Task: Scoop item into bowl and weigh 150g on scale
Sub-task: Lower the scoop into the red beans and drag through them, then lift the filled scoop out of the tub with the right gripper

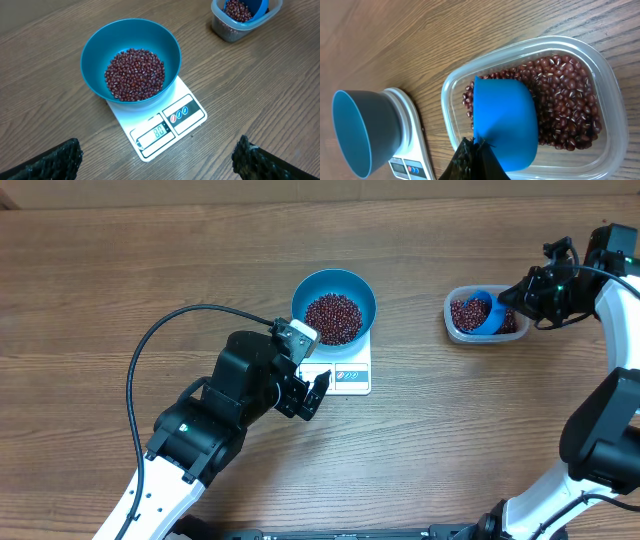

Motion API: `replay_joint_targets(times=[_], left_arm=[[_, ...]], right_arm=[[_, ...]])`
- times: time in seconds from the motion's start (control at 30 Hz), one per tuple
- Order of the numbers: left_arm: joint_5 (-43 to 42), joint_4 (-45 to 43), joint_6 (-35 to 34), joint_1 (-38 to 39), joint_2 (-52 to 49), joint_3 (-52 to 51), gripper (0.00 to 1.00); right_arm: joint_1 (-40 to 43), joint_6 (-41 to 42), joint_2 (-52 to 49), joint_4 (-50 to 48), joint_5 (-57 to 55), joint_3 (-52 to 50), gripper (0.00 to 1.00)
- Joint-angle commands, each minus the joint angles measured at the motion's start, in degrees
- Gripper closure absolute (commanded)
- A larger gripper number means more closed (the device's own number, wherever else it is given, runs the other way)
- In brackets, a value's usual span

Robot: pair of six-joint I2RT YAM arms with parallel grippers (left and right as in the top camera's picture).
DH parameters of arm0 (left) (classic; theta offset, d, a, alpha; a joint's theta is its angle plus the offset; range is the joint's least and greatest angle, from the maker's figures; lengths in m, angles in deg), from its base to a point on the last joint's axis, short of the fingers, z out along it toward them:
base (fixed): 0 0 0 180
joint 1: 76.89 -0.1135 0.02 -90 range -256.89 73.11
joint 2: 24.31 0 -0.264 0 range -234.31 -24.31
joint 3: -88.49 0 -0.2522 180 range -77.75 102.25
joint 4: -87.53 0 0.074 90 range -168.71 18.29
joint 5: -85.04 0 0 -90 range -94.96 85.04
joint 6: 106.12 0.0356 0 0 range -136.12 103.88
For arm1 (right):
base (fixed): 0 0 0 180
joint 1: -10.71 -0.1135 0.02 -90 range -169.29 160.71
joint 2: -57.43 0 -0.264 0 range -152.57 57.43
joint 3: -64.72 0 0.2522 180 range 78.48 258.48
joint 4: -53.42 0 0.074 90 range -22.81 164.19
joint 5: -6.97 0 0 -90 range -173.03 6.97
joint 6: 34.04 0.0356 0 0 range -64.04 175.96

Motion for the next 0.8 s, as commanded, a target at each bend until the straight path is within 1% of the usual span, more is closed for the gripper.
replay_joint_targets(times=[0.0,0.27,0.43,0.77], left_arm=[[-0.2,0.0,-0.5,-0.1,-0.2,-0.3,0.0],[-0.2,0.0,-0.5,-0.1,-0.2,-0.3,0.0],[-0.2,0.0,-0.5,-0.1,-0.2,-0.3,0.01],[-0.2,0.0,-0.5,-0.1,-0.2,-0.3,0.0]], right_arm=[[1.0,-1.2,0.7,0.1,3.3,0.4,0.96],[3.3,-1.4,0.7,0.1,4.3,0.4,0.96],[5.8,-3.1,0.7,0.0,11.1,0.4,0.96],[10.6,-3.1,0.7,0.1,18.7,0.4,0.96]])
